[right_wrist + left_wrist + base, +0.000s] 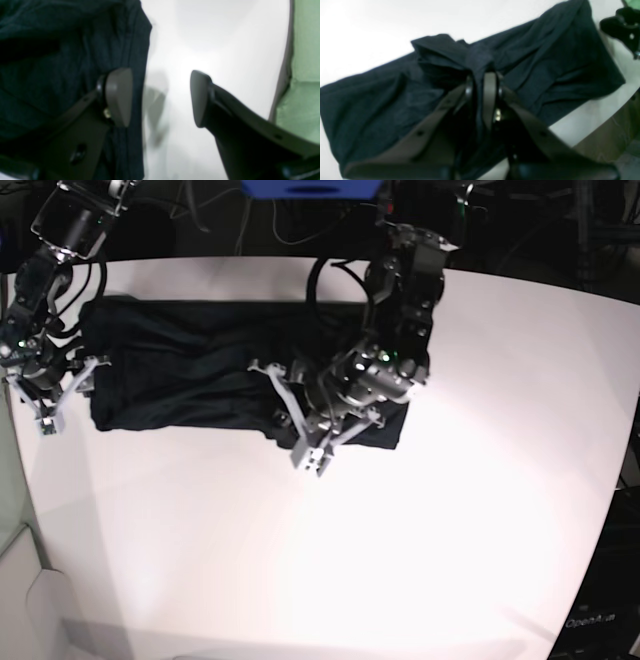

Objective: Fold the T-shirt properly
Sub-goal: 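Fold the held strip end with the left gripper toward the right gripper, then press the folded end down and slide the right gripper inward, then grasp the strip end near the right gripper with the right gripper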

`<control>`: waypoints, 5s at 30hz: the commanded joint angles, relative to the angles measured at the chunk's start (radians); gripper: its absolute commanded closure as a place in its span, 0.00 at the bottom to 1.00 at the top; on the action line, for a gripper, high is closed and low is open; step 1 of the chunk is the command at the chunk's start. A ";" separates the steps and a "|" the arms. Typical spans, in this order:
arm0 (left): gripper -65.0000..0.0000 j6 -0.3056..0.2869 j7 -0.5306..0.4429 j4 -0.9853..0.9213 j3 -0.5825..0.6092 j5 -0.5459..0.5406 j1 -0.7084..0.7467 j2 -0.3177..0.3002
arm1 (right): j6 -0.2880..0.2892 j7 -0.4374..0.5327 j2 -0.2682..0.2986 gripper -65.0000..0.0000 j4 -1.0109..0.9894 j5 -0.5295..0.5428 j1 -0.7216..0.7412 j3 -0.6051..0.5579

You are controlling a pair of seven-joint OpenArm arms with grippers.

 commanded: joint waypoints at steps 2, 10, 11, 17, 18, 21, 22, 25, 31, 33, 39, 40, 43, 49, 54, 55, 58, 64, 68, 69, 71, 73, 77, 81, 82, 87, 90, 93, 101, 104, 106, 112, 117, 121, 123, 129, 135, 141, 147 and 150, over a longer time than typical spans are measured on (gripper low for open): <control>0.96 -0.002 -0.023 0.016 0.005 -0.014 -0.016 0.010 | -0.003 0.015 0.017 0.42 0.018 0.011 0.013 0.003; 0.69 -0.097 -0.022 0.074 0.002 -0.140 -0.008 0.009 | -0.003 0.015 0.017 0.42 0.018 0.011 0.011 0.003; 0.74 -0.132 -0.023 0.086 0.000 -0.184 -0.013 -0.010 | -0.003 0.015 0.017 0.42 0.018 0.011 0.011 0.003; 1.00 -0.036 -0.011 0.079 -0.061 -0.268 -0.051 -0.065 | -0.003 0.015 0.017 0.42 0.018 0.011 0.010 0.003; 1.00 -0.006 -0.011 0.071 -0.084 -0.268 -0.043 -0.083 | -0.003 0.015 0.017 0.42 0.018 0.011 0.010 0.003; 1.00 0.017 -0.011 0.060 -0.110 -0.278 -0.042 -0.148 | -0.003 0.015 0.017 0.42 0.018 0.011 0.010 0.003; 1.00 0.026 -0.011 0.059 -0.113 -0.278 -0.037 -0.163 | -0.003 0.015 0.017 0.42 0.018 0.011 0.010 0.003; 1.00 0.027 -0.014 0.059 -0.115 -0.273 -0.016 -0.198 | -0.003 0.015 0.017 0.42 0.018 0.011 0.010 0.003; 1.00 0.027 -0.020 0.017 -0.115 -0.206 0.015 -0.203 | -0.003 0.015 0.007 0.42 0.018 0.011 0.010 0.003; 1.00 0.027 -0.022 0.000 -0.116 -0.167 0.018 -0.200 | -0.003 0.015 0.004 0.42 0.018 0.011 0.010 0.003; 1.00 0.084 -0.023 -0.006 -0.204 -0.046 0.029 -0.125 | -0.003 0.015 0.004 0.42 0.018 0.011 0.008 0.003; 1.00 0.089 -0.023 -0.006 -0.210 -0.031 0.029 -0.119 | -0.003 0.015 0.004 0.42 0.018 0.011 0.007 0.003; 1.00 0.096 -0.023 -0.009 -0.207 -0.017 0.029 -0.116 | -0.003 0.015 0.004 0.42 0.018 0.011 -0.007 0.003; 1.00 0.089 -0.022 -0.119 -0.202 -0.028 0.021 -0.083 | -0.003 0.015 0.006 0.42 0.018 0.011 -0.010 0.003; 1.00 0.086 -0.020 -0.084 0.014 -0.029 0.044 -0.082 | -0.003 0.015 0.009 0.42 0.018 0.011 -0.010 0.003; 1.00 0.086 -0.022 -0.049 0.062 -0.031 0.049 -0.082 | -0.003 0.015 0.009 0.42 0.018 0.011 -0.010 0.003; 1.00 0.064 -0.022 0.077 0.178 -0.054 0.049 -0.090 | -0.003 0.015 0.004 0.42 0.018 0.011 -0.010 0.003; 1.00 0.044 -0.012 0.189 0.180 -0.094 0.047 -0.123 | -0.003 0.015 0.004 0.42 0.018 0.011 -0.010 0.004; 1.00 0.053 -0.022 0.143 0.158 -0.081 0.044 -0.163 | -0.003 0.015 0.011 0.42 0.018 0.009 -0.012 0.009; 1.00 0.053 -0.023 0.115 0.134 -0.083 0.044 -0.171 | -0.003 0.015 0.012 0.42 0.019 0.009 -0.012 0.009; 1.00 0.053 -0.049 0.054 0.072 -0.083 0.043 -0.180 | -0.003 0.015 0.030 0.42 0.019 0.009 -0.010 0.010; 1.00 0.049 -0.097 -0.012 0.025 -0.087 0.044 -0.183 | -0.003 0.015 0.037 0.42 0.019 0.009 -0.007 0.010; 1.00 0.046 -0.166 -0.135 -0.009 -0.083 0.041 -0.185 | -0.003 0.015 0.064 0.42 0.019 0.011 -0.003 0.010; 1.00 0.046 -0.229 -0.231 -0.007 -0.081 0.024 -0.183 | -0.003 0.015 0.073 0.42 0.019 0.014 0.002 0.044; 1.00 0.046 -0.246 -0.264 -0.007 -0.081 0.017 -0.183 | -0.003 0.015 0.073 0.42 0.018 0.015 0.017 0.055; 1.00 0.046 -0.284 -0.380 -0.014 -0.084 -0.005 -0.206 | -0.003 -0.032 0.072 0.33 0.015 0.015 0.034 0.098; 1.00 0.046 -0.299 -0.392 -0.009 -0.090 -0.013 -0.226 | -0.003 -0.046 0.070 0.28 0.015 0.017 0.054 0.098; 1.00 0.046 -0.295 -0.392 -0.015 -0.081 -0.008 -0.228 | -0.003 -0.051 0.046 0.27 0.015 0.015 0.054 0.099; 1.00 0.046 -0.293 -0.392 -0.017 -0.092 -0.006 -0.269 | -0.003 -0.051 -0.020 0.28 0.012 0.011 0.053 0.111; 1.00 0.046 -0.299 -0.392 -0.017 -0.092 0.006 -0.289 | -0.003 -0.051 -0.032 0.28 0.012 0.011 0.054 0.111; 1.00 0.046 -0.299 -0.394 -0.017 -0.092 0.006 -0.294 | -0.003 -0.046 -0.032 0.28 0.006 0.011 0.054 0.111; 1.00 0.046 -0.301 -0.399 -0.017 -0.092 0.007 -0.295 | -0.003 -0.029 -0.022 0.28 -0.154 0.015 0.083 0.111; 1.00 0.046 -0.301 -0.396 -0.017 -0.092 0.007 -0.295 | -0.003 -0.012 -0.023 0.28 -0.211 0.015 0.094 0.111; 1.00 0.046 -0.299 -0.394 -0.017 -0.092 0.006 -0.295 | -0.003 -0.020 -0.046 0.28 -0.205 0.015 0.096 0.111; 1.00 0.046 -0.298 -0.394 -0.017 -0.092 0.003 -0.295 | -0.003 -0.022 -0.059 0.28 -0.195 0.015 0.097 0.111; 1.00 0.046 -0.298 -0.394 -0.017 -0.092 0.003 -0.295 | -0.003 -0.023 -0.111 0.28 -0.174 0.015 0.089 0.110; 1.00 0.047 -0.296 -0.392 -0.018 -0.092 0.001 -0.295 | -0.003 -0.023 -0.152 0.37 -0.145 0.015 0.071 0.110; 1.00 0.049 -0.298 -0.392 -0.018 -0.092 0.000 -0.295 | -0.003 -0.023 -0.154 0.62 -0.148 0.015 0.069 0.110; 1.00 0.050 -0.299 -0.392 -0.018 -0.092 0.000 -0.295 | -0.003 -0.023 -0.149 0.93 -0.148 0.015 0.069 0.107; 1.00 0.050 -0.298 -0.392 -0.018 -0.092 0.000 -0.295 | -0.003 -0.023 -0.146 1.00 -0.143 0.015 0.071 0.105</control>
